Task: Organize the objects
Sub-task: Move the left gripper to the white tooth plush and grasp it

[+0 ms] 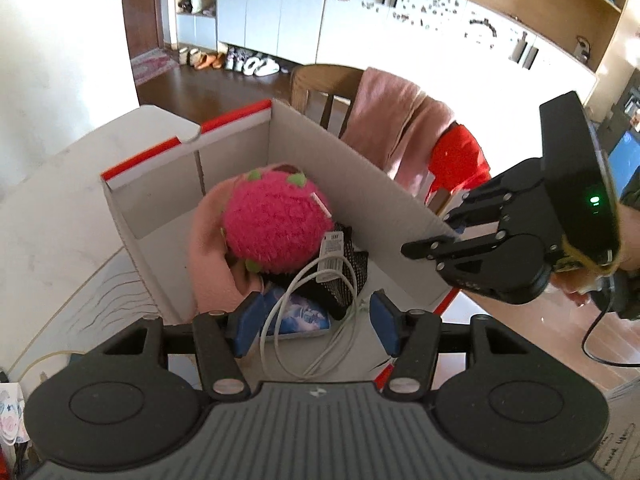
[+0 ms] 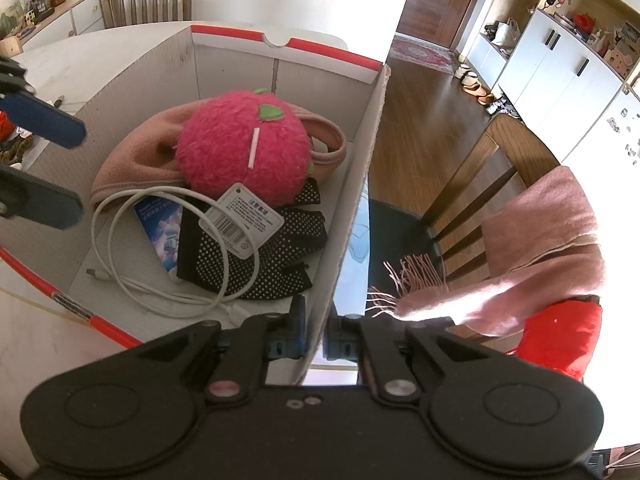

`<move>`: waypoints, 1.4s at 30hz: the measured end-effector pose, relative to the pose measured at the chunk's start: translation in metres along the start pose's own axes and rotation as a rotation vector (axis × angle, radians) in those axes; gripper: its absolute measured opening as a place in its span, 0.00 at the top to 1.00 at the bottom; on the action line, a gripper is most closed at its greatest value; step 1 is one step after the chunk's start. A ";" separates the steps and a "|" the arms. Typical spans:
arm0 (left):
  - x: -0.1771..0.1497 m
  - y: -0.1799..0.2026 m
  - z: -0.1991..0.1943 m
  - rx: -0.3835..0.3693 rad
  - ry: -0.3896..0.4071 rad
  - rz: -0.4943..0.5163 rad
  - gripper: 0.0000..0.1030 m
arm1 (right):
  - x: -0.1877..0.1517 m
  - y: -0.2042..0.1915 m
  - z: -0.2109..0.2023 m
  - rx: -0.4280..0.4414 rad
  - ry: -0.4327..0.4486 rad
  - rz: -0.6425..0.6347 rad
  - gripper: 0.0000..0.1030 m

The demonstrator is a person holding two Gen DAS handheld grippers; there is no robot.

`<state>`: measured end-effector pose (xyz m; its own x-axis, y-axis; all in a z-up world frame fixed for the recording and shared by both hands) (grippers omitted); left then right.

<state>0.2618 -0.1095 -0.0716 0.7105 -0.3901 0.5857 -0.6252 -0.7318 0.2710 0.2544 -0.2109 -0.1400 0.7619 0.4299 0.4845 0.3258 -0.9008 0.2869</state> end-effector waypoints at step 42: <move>-0.175 -0.153 -0.080 0.553 0.151 -0.579 0.00 | 0.002 -0.001 0.001 -0.015 -0.034 -0.001 0.93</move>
<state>0.2072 0.1155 -0.1539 0.7964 0.1854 0.5757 0.1058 -0.9799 0.1692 0.2566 -0.2090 -0.1403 0.7801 0.4282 0.4563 0.3181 -0.8993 0.3001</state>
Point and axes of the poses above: each gripper's, at about its wrist camera, not at the fingertips, and z roughly the way its jaws point, y to its right, x to its top, the point moved 6 cm from there along z, roughly the way its jaws point, and after that the axes turned 11 degrees about -x, right-handed, at the moved point
